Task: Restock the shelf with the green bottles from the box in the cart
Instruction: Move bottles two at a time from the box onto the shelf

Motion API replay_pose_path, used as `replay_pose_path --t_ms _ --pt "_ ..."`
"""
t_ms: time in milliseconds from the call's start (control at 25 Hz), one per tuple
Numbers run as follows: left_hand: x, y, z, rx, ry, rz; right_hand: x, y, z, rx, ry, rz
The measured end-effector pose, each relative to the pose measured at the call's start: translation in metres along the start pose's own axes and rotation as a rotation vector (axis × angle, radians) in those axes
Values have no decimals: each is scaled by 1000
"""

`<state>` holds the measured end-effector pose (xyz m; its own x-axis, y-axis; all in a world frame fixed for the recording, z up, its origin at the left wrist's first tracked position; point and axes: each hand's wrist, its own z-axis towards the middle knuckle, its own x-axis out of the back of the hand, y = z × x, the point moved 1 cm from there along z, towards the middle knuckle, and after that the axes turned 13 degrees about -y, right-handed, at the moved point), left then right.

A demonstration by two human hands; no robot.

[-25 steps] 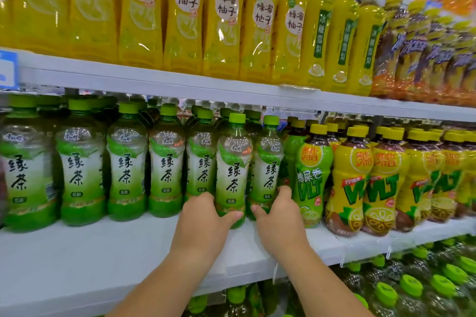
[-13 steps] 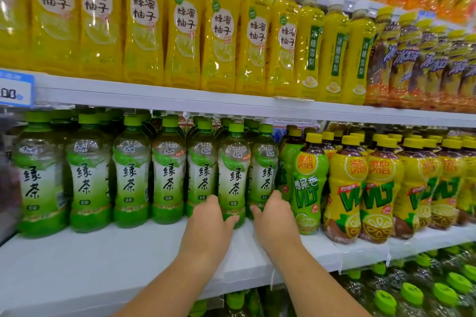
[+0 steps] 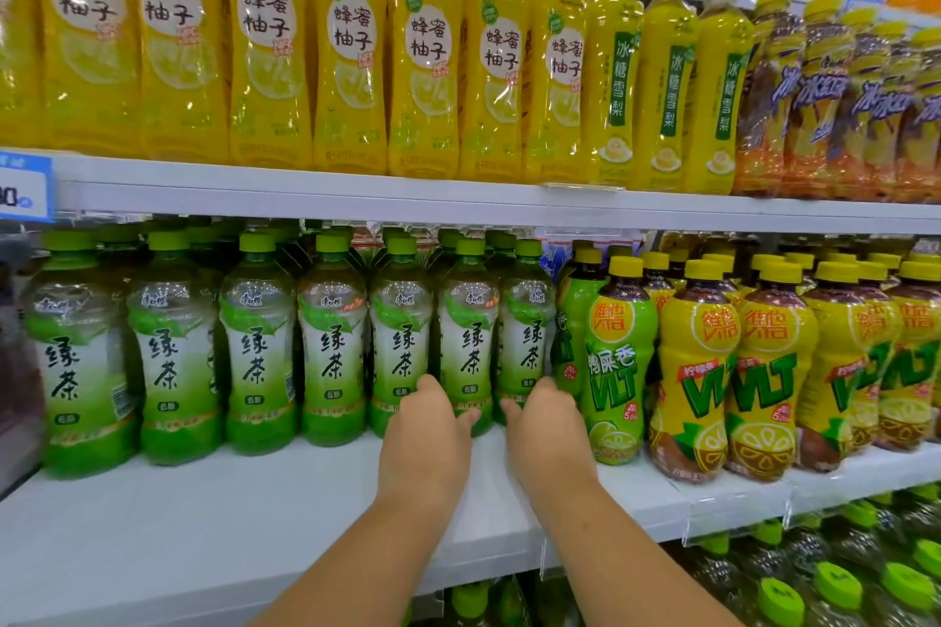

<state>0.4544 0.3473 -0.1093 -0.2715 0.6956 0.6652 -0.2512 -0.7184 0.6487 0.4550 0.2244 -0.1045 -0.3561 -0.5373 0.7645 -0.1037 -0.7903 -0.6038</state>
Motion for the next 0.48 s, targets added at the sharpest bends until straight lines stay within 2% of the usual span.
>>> replay_pose_path --t_ms 480 --pt "-4 -2 6 -3 -1 36 -1 2 2 6 25 6"
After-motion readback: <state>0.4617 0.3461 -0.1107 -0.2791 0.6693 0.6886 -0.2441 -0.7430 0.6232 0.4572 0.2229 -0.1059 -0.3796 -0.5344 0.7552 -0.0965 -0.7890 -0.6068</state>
